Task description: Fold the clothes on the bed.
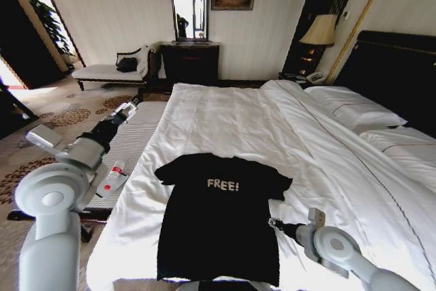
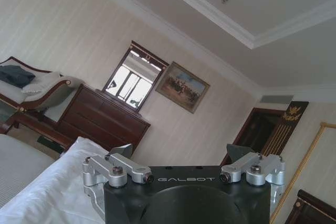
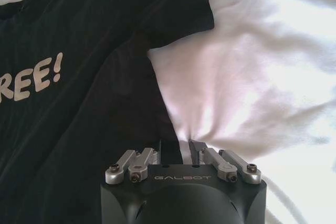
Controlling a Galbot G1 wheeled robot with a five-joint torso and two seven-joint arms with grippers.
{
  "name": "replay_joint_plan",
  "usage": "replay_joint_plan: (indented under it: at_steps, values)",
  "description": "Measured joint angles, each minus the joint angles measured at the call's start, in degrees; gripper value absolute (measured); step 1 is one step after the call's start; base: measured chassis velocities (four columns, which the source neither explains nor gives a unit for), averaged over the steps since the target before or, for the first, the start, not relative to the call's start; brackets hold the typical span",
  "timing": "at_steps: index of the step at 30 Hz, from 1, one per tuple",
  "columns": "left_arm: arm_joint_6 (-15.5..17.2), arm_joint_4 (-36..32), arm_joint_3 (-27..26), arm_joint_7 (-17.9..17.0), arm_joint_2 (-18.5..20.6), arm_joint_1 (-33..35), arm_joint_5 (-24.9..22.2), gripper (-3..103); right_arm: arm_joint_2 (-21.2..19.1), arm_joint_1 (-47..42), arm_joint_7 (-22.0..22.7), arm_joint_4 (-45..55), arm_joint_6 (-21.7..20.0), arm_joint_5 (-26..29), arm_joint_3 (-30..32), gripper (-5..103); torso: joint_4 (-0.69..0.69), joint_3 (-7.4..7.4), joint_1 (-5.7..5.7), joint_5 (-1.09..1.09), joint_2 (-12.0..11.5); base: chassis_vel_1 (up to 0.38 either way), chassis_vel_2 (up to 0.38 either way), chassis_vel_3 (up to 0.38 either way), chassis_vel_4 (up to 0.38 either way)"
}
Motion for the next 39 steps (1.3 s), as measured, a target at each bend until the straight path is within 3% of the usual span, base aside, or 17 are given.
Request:
replay_joint_plan:
  at_steps: [5, 7, 8, 10, 39]
  values:
    - [-0.1, 0.1, 0.0, 0.1, 0.0, 0.3, 0.5, 100, -0.1, -1.0, 0.0, 0.5, 0.2, -0.5, 0.3, 14, -0.01, 0.0, 0.0, 0.0, 0.0, 0.0, 0.0, 0.0, 0.0]
    - [-0.1, 0.0, 0.0, 0.1, 0.0, 0.3, 0.6, 100, -0.1, -1.1, 0.0, 0.7, 0.2, -0.6, 0.4, 14, 0.0, 0.0, 0.0, 0.0, 0.0, 0.0, 0.0, 0.0, 0.0]
    - [-0.1, 0.0, -0.1, 0.1, 0.0, 0.4, 0.6, 100, 0.0, -1.3, 0.0, 0.9, 0.3, -0.7, 0.4, 3, 0.0, 0.0, 0.0, 0.0, 0.0, 0.0, 0.0, 0.0, 0.0]
    - [-0.1, -0.1, -0.1, 0.1, 0.1, 0.4, 0.6, 100, 0.1, -1.5, 0.0, 1.1, 0.4, -0.7, 0.5, 1, 0.0, 0.0, 0.0, 0.0, 0.0, 0.0, 0.0, 0.0, 0.0]
    - [-0.1, -0.5, -0.6, 0.1, 0.5, 0.7, 0.4, 100, -1.0, -10.7, 1.6, 5.1, 1.4, -0.7, 8.0, 0, 0.0, 0.0, -0.01, 0.0, 0.0, 0.0, 0.0, 0.0, 0.0]
